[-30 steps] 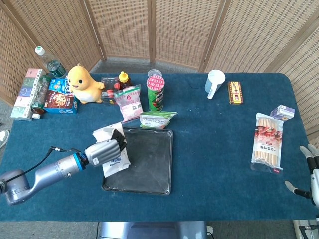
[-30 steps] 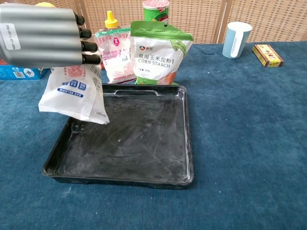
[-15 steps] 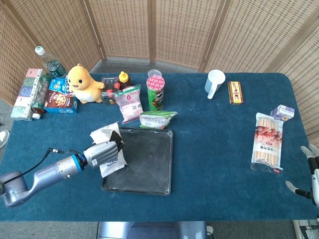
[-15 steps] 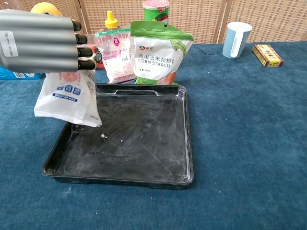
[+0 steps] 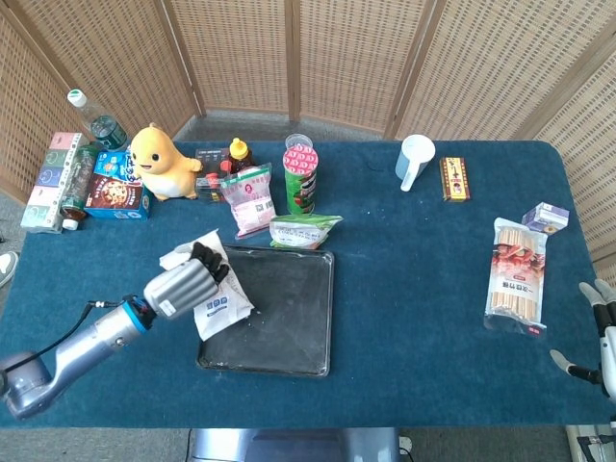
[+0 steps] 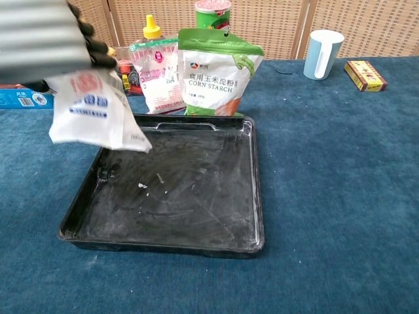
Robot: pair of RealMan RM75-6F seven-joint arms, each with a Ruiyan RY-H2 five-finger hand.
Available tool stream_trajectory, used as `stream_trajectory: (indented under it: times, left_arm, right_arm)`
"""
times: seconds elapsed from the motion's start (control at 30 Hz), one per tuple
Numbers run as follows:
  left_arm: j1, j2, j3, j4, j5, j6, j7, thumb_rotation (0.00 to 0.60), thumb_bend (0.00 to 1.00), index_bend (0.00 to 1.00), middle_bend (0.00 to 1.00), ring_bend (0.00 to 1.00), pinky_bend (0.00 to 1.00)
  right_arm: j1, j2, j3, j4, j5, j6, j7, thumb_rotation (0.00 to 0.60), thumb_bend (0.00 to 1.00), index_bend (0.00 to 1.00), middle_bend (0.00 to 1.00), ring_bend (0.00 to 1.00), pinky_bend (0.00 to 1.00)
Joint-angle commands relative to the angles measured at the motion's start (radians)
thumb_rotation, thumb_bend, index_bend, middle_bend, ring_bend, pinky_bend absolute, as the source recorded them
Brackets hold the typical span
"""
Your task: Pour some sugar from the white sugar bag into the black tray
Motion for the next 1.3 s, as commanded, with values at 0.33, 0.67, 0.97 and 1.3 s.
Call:
stream_trajectory:
  times: [0.33, 0.67, 0.97, 1.3]
  left_arm:
    - [0.255, -0.192, -0.001, 0.119, -0.302, 0.288, -0.623, 0.6, 0.45, 0.84, 0.62, 0.56, 0.61]
    - [0.332, -0.321, -0.015, 0.216, -0.457, 0.268, -0.975, 0.6, 0.45, 0.84, 0.62, 0.56, 0.58]
    - [0.352, -0.427, -0.047, 0.298, -0.543, 0.212, -1.153, 0.6, 0.45, 0.84, 0.62, 0.56, 0.52]
    - [0.348, -0.448, -0.018, 0.322, -0.492, 0.185, -1.231, 0.6, 0.35, 0.35, 0.15, 0.1, 0.03]
  right_arm:
    - [0.003, -0.008, -0.004, -0.006, -0.003, -0.002, -0.027, 0.6, 0.12, 0.1, 0.03, 0.03, 0.02]
    - [0.007, -0.015, -0.004, -0.006, 0.002, -0.008, -0.041, 0.6, 0.12, 0.1, 0.03, 0.03, 0.02]
    - [0.008, -0.016, -0.003, -0.003, 0.005, -0.009, -0.04, 0.6, 0.12, 0.1, 0.03, 0.03, 0.02]
    - [0.007, -0.013, -0.002, -0.002, 0.007, -0.008, -0.033, 0.6, 0.12, 0.1, 0.03, 0.03, 0.02]
